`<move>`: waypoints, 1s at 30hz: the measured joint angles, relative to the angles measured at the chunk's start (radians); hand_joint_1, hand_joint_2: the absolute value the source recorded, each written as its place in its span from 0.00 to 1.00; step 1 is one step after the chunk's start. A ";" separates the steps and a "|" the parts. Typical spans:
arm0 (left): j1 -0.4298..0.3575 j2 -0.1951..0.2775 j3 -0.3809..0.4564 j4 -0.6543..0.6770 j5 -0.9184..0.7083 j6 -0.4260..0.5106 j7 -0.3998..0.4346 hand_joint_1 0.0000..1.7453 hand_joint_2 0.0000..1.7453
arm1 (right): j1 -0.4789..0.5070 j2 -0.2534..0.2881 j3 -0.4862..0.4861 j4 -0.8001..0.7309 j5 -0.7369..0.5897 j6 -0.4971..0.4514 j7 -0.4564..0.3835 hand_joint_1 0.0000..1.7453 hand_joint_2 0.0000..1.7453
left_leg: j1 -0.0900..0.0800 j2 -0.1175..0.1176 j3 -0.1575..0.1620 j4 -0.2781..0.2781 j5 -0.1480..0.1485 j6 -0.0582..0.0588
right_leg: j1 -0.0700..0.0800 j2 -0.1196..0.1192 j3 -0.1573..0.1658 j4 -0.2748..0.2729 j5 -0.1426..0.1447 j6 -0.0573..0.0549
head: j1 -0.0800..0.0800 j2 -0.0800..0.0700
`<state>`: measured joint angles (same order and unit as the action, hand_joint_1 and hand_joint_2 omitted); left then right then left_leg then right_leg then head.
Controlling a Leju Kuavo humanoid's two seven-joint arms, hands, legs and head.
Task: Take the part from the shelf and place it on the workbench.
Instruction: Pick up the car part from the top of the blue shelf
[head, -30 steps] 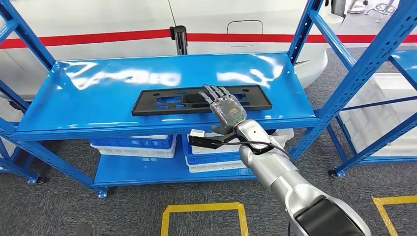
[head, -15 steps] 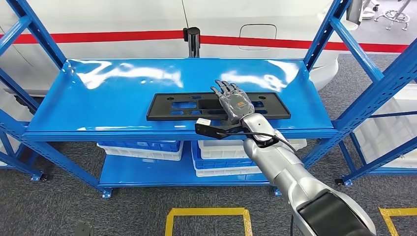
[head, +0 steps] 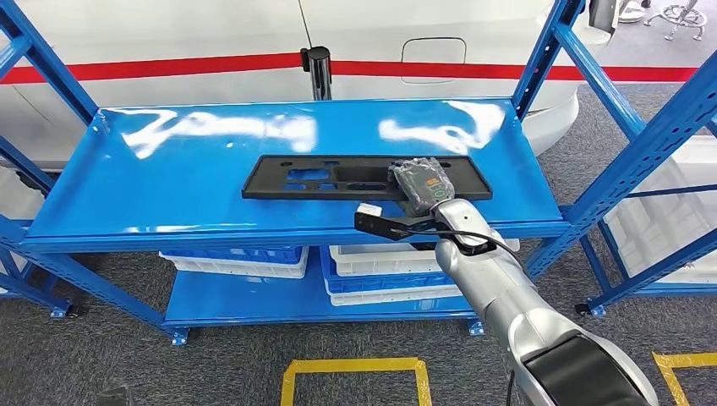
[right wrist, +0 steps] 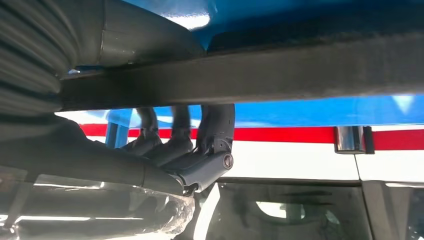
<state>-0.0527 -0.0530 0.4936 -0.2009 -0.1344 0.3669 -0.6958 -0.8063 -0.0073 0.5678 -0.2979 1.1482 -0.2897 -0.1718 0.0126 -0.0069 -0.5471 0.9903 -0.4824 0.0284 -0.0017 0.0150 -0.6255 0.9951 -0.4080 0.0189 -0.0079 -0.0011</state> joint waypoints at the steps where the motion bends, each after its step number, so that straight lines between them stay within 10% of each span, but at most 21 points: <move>1: 0.004 -0.003 0.004 -0.011 0.000 0.002 0.000 0.00 0.00 | 0.001 -0.001 -0.002 0.000 0.000 -0.003 -0.004 1.00 1.00 | 0.000 0.000 0.000 0.000 0.000 -0.001 | 0.000 0.000 0.000 0.000 0.000 -0.001 | 0.000 0.000; 2: 0.009 -0.008 0.007 -0.028 0.000 0.003 -0.001 0.00 0.00 | 0.001 -0.001 -0.004 0.000 -0.001 -0.009 -0.010 1.00 1.00 | 0.000 0.000 0.000 0.000 0.000 -0.003 | 0.001 0.000 0.000 0.000 0.001 -0.002 | 0.000 0.000; 6: 0.017 -0.019 0.012 -0.068 0.001 -0.016 -0.004 0.00 1.00 | 0.013 -0.004 -0.025 -0.012 -0.057 -0.098 -0.132 1.00 1.00 | -0.001 0.000 -0.002 0.000 0.001 -0.005 | 0.001 0.000 0.001 0.001 0.002 -0.003 | 0.001 0.000; 11: 0.018 -0.024 0.015 -0.052 0.001 -0.032 0.006 0.00 1.00 | 0.036 -0.012 -0.082 -0.181 -0.248 -0.131 -0.352 1.00 1.00 | -0.003 0.000 -0.003 0.000 0.002 -0.005 | 0.001 0.000 0.000 0.001 0.002 -0.003 | 0.000 0.000; 20: 0.012 -0.015 0.013 -0.009 -0.075 -0.018 0.274 0.00 1.00 | 0.144 -0.097 -0.095 -0.703 -0.320 -0.091 -0.261 1.00 1.00 | -0.001 0.005 0.010 -0.017 0.017 0.024 | -0.008 0.000 -0.001 0.000 0.000 0.011 | -0.001 0.000; 25: 0.004 -0.015 0.010 -0.005 -0.087 -0.026 0.275 0.00 1.00 | 0.212 -0.126 -0.098 -0.774 -0.302 -0.102 -0.253 1.00 1.00 | 0.005 0.013 0.014 -0.036 0.035 0.030 | -0.018 -0.004 -0.103 0.263 -0.124 0.005 | 0.003 0.000; 27: 0.004 -0.015 0.009 -0.002 -0.092 -0.029 0.275 0.00 1.00 | 0.230 -0.133 -0.100 -0.785 -0.301 -0.102 -0.253 1.00 1.00 | 0.009 0.014 0.012 -0.034 0.037 0.023 | -0.029 -0.007 -0.076 0.239 -0.108 0.028 | 0.003 0.000; 30: 0.001 -0.011 0.004 0.000 -0.105 -0.032 0.276 0.00 1.00 | 0.243 -0.137 -0.106 -0.798 -0.296 -0.104 -0.252 1.00 1.00 | 0.014 0.014 0.003 -0.021 0.032 0.000 | -0.040 -0.011 0.042 0.050 -0.053 0.058 | 0.007 0.000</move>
<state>-0.0517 -0.0640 0.4975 -0.2007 -0.2392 0.3350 -0.4202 -0.5634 -0.1445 0.4623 -1.0963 0.8518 -0.3935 -0.4242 0.0261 0.0075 -0.5440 0.9691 -0.4500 0.0285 -0.0413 0.0043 -0.5832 1.0455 -0.4611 0.0770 -0.0013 -0.0011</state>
